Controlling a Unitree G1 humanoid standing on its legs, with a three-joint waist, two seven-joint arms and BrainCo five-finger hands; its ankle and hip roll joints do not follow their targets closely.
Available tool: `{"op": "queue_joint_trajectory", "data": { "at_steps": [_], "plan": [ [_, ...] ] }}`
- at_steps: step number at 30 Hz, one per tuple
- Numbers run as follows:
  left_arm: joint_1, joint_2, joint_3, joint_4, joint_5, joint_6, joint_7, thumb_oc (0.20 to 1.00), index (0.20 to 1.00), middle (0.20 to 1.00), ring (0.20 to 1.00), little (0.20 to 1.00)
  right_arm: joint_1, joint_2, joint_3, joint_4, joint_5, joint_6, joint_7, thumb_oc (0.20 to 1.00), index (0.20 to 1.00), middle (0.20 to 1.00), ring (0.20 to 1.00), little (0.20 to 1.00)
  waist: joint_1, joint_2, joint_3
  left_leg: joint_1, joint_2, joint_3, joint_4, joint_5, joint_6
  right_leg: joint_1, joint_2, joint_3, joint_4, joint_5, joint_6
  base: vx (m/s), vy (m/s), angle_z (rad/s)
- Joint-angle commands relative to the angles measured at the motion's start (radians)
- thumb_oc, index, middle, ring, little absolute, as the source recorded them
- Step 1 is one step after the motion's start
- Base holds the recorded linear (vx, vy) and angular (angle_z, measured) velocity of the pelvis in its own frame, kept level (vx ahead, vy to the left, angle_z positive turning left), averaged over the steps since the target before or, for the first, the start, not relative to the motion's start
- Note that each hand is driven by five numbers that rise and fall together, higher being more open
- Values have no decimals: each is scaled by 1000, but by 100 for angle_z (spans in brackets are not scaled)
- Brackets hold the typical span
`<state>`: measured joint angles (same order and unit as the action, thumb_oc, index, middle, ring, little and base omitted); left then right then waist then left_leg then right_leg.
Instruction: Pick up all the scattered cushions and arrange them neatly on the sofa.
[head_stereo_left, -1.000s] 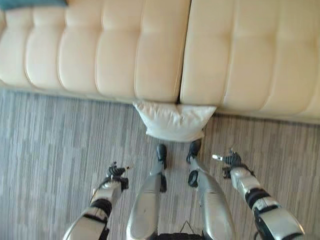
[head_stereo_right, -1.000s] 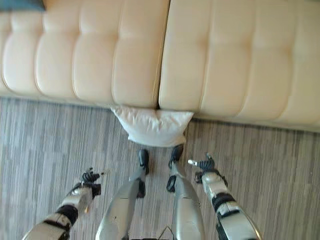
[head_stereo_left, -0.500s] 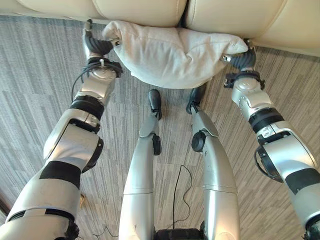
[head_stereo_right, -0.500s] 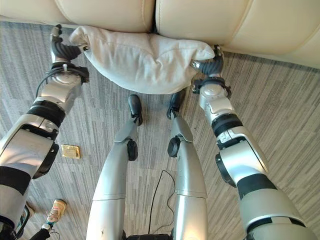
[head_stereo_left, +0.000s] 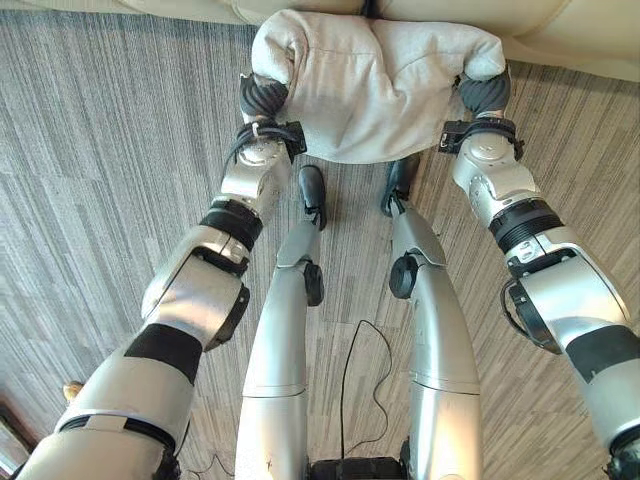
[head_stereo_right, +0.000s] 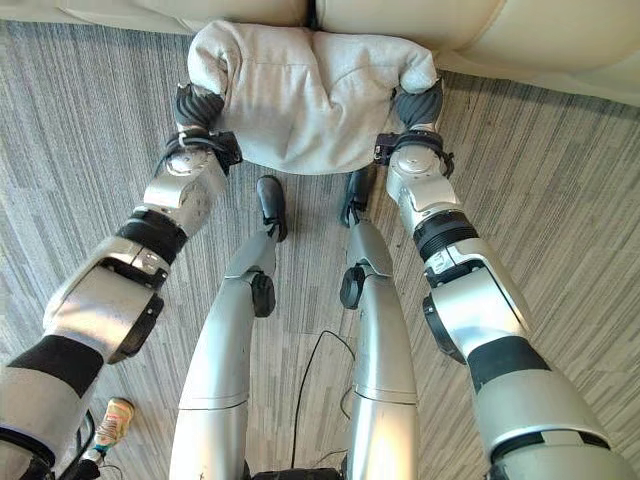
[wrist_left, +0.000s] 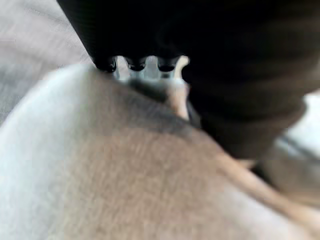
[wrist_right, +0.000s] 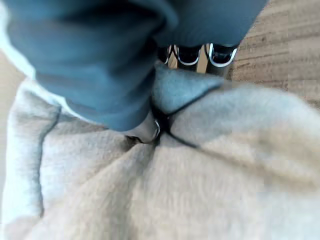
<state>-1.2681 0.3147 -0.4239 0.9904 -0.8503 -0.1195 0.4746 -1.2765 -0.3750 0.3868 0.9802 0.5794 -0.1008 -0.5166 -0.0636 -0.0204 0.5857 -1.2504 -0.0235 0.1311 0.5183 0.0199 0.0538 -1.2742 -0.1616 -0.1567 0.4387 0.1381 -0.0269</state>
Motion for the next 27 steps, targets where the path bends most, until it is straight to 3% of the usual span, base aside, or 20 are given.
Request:
{"op": "queue_joint_trajectory", "data": {
  "at_steps": [1, 7, 12, 20, 22, 25, 27],
  "plan": [
    [41, -188, -59, -106, -48, -35, -154, 200, 200, 200, 200, 200, 21, 133, 3, -121, 30, -91, 46, 200, 200, 200, 200, 200, 7, -8, -77, 59, 29, -50, -16, -71, -88, 65, -40, 93, 32, -159, 123, 0, 0, 0],
    [152, -222, -35, -209, -70, -60, -143, 200, 200, 200, 200, 200, 157, 182, -59, -199, 75, -111, 67, 200, 200, 200, 200, 200, 0, -8, -91, 206, 36, -55, -131, -41, -102, 217, -33, 70, -74, -127, 136, -43, 4, -10],
    [446, -171, -13, -469, 50, -47, -112, 200, 200, 200, 200, 200, 475, 166, -72, -410, -24, -64, 104, 200, 200, 200, 200, 200, 10, -18, -101, 471, 24, -65, -283, -8, -111, 495, -22, 20, -214, -94, 146, -15, 3, -5],
    [985, -22, 114, -769, 265, 13, -166, 200, 200, 200, 200, 200, 964, 104, -79, -635, -209, 32, 263, 200, 200, 200, 200, 200, 43, -38, -248, 883, 29, -51, -560, 47, -116, 917, -6, -38, -475, -14, 178, 139, -2, 1],
    [1137, 20, 181, -849, 332, 30, -184, 200, 200, 200, 200, 200, 1089, 83, -114, -710, -247, 43, 301, 200, 200, 200, 200, 200, 54, -31, -298, 995, 31, -47, -606, 43, -114, 1028, -9, -49, -526, -23, 183, 198, 20, 5],
    [1250, 52, 240, -919, 370, 44, -203, 200, 200, 200, 200, 200, 1188, 48, -151, -799, -299, 60, 331, 200, 200, 200, 200, 200, 58, -24, -336, 1064, 34, -41, -606, 27, -112, 1097, -7, -54, -526, -45, 183, 114, -3, 5],
    [1365, 68, 311, -1068, 386, 54, -223, 200, 200, 200, 200, 200, 1286, -32, -235, -1057, -436, 66, 360, 200, 200, 200, 200, 200, 53, -17, -391, 1134, 43, -33, -606, 7, -110, 1164, -1, -52, -526, -73, 182, 124, -31, 12]
  ]
}}
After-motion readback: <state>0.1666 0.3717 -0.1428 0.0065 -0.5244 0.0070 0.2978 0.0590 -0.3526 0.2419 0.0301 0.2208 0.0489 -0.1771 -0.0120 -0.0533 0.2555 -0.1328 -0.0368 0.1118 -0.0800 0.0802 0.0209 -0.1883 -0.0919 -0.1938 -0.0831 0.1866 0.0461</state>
